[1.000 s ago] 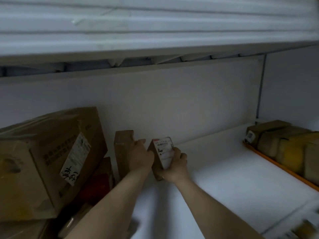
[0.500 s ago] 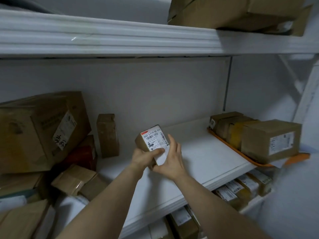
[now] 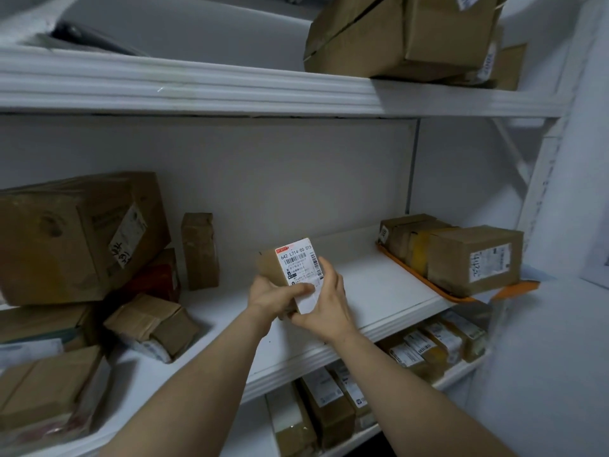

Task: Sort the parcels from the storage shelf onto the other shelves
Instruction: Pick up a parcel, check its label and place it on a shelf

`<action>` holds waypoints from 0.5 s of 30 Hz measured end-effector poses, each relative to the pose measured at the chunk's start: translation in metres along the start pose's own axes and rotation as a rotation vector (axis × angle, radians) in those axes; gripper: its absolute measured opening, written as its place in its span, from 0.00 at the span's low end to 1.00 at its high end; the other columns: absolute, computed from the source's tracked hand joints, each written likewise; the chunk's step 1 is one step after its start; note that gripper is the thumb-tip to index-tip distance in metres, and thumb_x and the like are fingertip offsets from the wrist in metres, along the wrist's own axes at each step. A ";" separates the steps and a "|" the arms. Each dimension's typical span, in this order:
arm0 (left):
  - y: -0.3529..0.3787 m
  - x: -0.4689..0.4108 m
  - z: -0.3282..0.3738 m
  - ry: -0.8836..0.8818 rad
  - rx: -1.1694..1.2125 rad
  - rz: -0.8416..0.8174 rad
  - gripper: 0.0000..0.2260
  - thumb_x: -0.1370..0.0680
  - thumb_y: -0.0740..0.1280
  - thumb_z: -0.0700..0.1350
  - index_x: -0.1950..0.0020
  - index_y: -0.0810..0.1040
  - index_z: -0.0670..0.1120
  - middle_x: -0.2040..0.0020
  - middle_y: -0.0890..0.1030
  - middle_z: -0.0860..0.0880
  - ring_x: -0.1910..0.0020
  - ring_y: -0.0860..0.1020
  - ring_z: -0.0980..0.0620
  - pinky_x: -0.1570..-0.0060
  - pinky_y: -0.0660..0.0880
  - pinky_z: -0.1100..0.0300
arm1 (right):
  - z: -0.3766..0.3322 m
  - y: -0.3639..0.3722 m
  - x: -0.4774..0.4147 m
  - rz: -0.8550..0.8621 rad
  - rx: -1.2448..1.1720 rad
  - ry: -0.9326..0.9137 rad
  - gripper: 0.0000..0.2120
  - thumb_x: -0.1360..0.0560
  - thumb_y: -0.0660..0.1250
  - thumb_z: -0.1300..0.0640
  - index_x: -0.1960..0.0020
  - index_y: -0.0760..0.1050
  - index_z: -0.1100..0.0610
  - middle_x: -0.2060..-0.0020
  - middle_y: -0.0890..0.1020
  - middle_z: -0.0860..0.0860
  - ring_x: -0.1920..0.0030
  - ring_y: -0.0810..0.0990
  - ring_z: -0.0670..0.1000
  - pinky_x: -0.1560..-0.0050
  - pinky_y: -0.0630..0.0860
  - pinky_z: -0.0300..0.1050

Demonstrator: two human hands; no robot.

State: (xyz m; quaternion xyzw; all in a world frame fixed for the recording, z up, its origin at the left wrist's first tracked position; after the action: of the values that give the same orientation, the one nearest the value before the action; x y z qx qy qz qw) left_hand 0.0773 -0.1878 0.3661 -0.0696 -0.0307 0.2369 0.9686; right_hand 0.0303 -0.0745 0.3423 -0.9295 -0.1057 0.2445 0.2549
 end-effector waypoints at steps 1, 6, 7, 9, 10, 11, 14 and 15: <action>0.002 0.002 0.001 0.005 0.004 -0.019 0.15 0.35 0.78 0.40 0.51 0.82 0.43 0.60 0.85 0.46 0.68 0.81 0.46 0.71 0.73 0.57 | 0.001 -0.003 0.001 0.000 -0.003 0.016 0.53 0.38 0.78 0.53 0.24 0.47 0.50 0.31 0.62 0.53 0.31 0.64 0.54 0.34 0.69 0.49; 0.015 0.013 0.010 0.022 0.058 -0.103 0.10 0.27 0.73 0.39 0.48 0.77 0.46 0.62 0.79 0.51 0.78 0.75 0.62 0.85 0.63 0.72 | 0.009 -0.021 0.004 0.040 -0.114 0.131 0.53 0.39 0.79 0.54 0.25 0.49 0.49 0.31 0.62 0.51 0.32 0.66 0.53 0.37 0.72 0.50; 0.020 0.014 0.010 0.012 0.080 -0.135 0.09 0.26 0.71 0.39 0.48 0.77 0.46 0.62 0.79 0.51 0.75 0.77 0.60 0.85 0.64 0.72 | 0.010 -0.024 0.004 0.052 -0.121 0.145 0.52 0.39 0.79 0.54 0.26 0.50 0.49 0.32 0.63 0.51 0.33 0.67 0.53 0.39 0.73 0.49; 0.024 0.015 0.009 -0.018 0.114 -0.154 0.09 0.25 0.68 0.40 0.45 0.75 0.46 0.61 0.78 0.51 0.66 0.76 0.56 0.79 0.70 0.67 | 0.014 -0.028 0.005 0.070 -0.142 0.163 0.49 0.39 0.79 0.56 0.28 0.52 0.49 0.34 0.65 0.51 0.36 0.69 0.52 0.44 0.74 0.45; 0.024 0.015 0.008 -0.043 0.128 -0.133 0.10 0.24 0.67 0.41 0.43 0.74 0.45 0.58 0.78 0.51 0.63 0.74 0.56 0.73 0.71 0.63 | 0.016 -0.030 0.005 0.076 -0.171 0.180 0.47 0.39 0.79 0.57 0.29 0.53 0.49 0.36 0.66 0.51 0.38 0.69 0.51 0.47 0.73 0.43; 0.023 0.011 0.004 -0.068 0.159 -0.106 0.11 0.24 0.65 0.43 0.42 0.73 0.44 0.56 0.78 0.50 0.60 0.74 0.56 0.69 0.68 0.61 | 0.017 -0.032 0.006 0.083 -0.214 0.200 0.45 0.38 0.78 0.58 0.31 0.55 0.49 0.37 0.67 0.51 0.39 0.69 0.51 0.50 0.73 0.41; 0.018 0.009 0.002 -0.127 0.283 0.003 0.05 0.22 0.59 0.44 0.54 0.72 0.44 0.61 0.75 0.48 0.61 0.72 0.52 0.65 0.63 0.60 | 0.021 -0.039 0.007 0.110 -0.387 0.306 0.33 0.33 0.74 0.59 0.36 0.61 0.49 0.40 0.73 0.53 0.43 0.75 0.51 0.58 0.74 0.36; 0.017 0.005 -0.001 -0.133 0.314 0.028 0.07 0.23 0.58 0.43 0.60 0.69 0.45 0.66 0.72 0.49 0.64 0.70 0.52 0.65 0.62 0.60 | 0.024 -0.041 0.008 0.115 -0.468 0.369 0.28 0.31 0.73 0.59 0.37 0.62 0.49 0.41 0.75 0.53 0.46 0.76 0.51 0.58 0.76 0.37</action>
State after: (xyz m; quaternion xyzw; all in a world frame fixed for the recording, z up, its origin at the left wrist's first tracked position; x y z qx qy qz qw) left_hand 0.0741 -0.1708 0.3632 0.0981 -0.0565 0.2563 0.9599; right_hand 0.0223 -0.0274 0.3426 -0.9962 -0.0581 0.0544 0.0347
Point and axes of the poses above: each hand's wrist, its own x-axis away from the middle knuckle, its own y-axis out of the palm, z = x × y, the point moved 6 cm from there along -x, towards the middle knuckle
